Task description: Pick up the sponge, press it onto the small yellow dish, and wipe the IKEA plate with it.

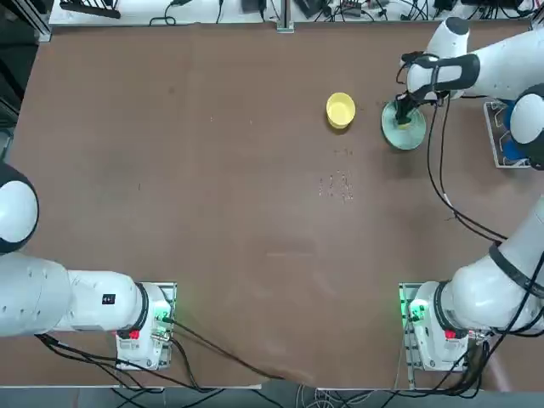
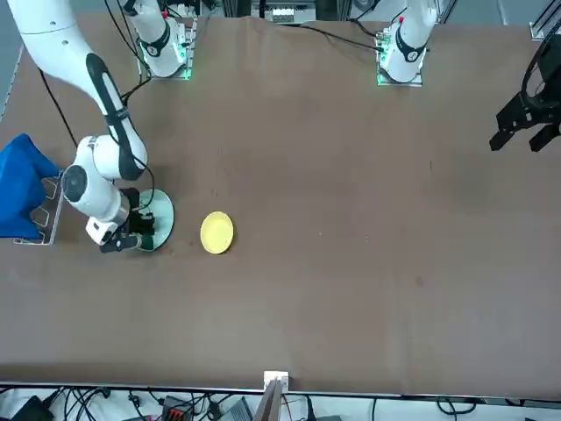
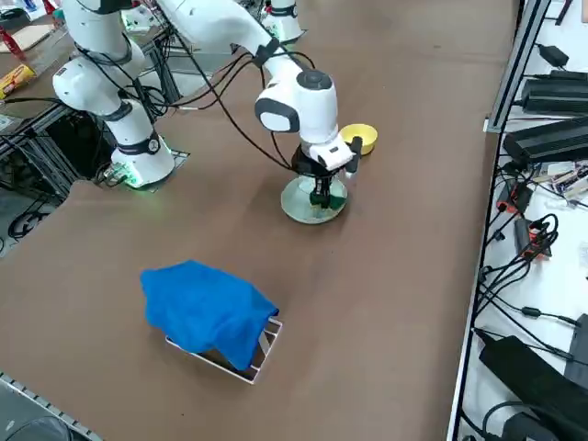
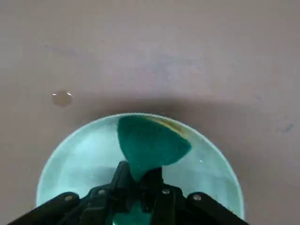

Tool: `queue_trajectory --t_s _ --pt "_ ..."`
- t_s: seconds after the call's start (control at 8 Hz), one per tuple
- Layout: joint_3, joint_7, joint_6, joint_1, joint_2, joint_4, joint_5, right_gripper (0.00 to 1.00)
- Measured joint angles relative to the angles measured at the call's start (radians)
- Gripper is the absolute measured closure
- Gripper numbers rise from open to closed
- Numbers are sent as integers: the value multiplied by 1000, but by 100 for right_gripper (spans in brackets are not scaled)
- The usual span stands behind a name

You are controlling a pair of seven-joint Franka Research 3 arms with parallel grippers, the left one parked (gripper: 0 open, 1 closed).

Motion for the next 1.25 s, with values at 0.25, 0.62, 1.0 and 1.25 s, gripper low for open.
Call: queue_trajectory --t_s 0.25,0.62,1.0,1.25 --pt "0 54 -2 27 0 0 0 91" --pt "3 119 -5 64 -2 -2 0 91" --pt "14 137 -8 73 -33 -40 0 91" --pt "20 139 -8 75 -72 -86 1 91"
